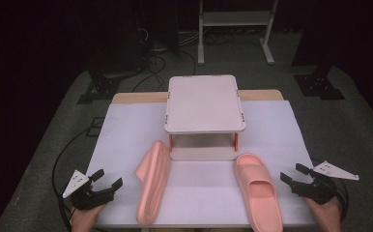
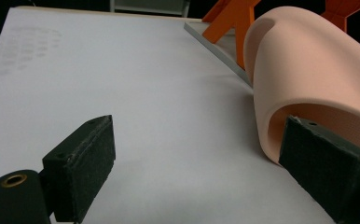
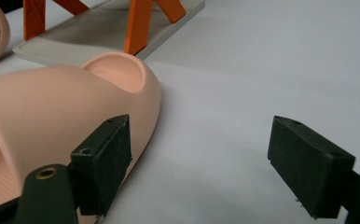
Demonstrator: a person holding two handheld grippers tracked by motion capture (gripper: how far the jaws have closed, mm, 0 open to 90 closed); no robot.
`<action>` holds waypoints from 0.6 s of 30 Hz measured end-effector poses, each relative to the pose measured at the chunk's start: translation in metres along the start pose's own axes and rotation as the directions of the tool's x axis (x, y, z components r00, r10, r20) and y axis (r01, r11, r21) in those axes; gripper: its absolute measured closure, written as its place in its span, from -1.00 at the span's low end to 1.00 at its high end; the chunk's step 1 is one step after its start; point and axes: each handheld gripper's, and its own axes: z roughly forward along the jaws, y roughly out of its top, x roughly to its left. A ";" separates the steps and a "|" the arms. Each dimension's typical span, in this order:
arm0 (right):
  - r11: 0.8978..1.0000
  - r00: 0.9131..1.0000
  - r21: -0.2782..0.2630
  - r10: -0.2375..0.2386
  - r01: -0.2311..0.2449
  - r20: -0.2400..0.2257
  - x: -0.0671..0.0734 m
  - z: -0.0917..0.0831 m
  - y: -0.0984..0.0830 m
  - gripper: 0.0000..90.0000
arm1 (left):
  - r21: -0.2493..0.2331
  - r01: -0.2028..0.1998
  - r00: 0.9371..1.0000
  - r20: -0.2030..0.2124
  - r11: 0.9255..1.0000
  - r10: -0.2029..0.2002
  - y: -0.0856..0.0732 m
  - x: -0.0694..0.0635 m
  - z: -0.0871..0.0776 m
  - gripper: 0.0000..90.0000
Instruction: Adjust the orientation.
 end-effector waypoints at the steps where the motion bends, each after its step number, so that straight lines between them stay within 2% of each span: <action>1: 1.000 1.000 -0.002 0.007 -0.007 -0.002 -0.001 0.000 0.001 -0.53 | 0.000 -0.002 1.000 0.001 1.000 0.002 0.000 0.000 0.000 -0.77; 9: 1.000 1.000 -0.013 -0.003 0.002 -0.008 -0.001 -0.001 0.003 -0.53 | -0.001 0.002 1.000 0.008 1.000 -0.002 -0.002 0.000 0.001 -0.77; 18: 1.000 1.000 -0.018 -0.009 0.008 -0.021 0.005 -0.005 0.003 -0.54 | 0.014 -0.011 0.999 0.045 1.000 0.010 -0.002 -0.009 0.008 -0.77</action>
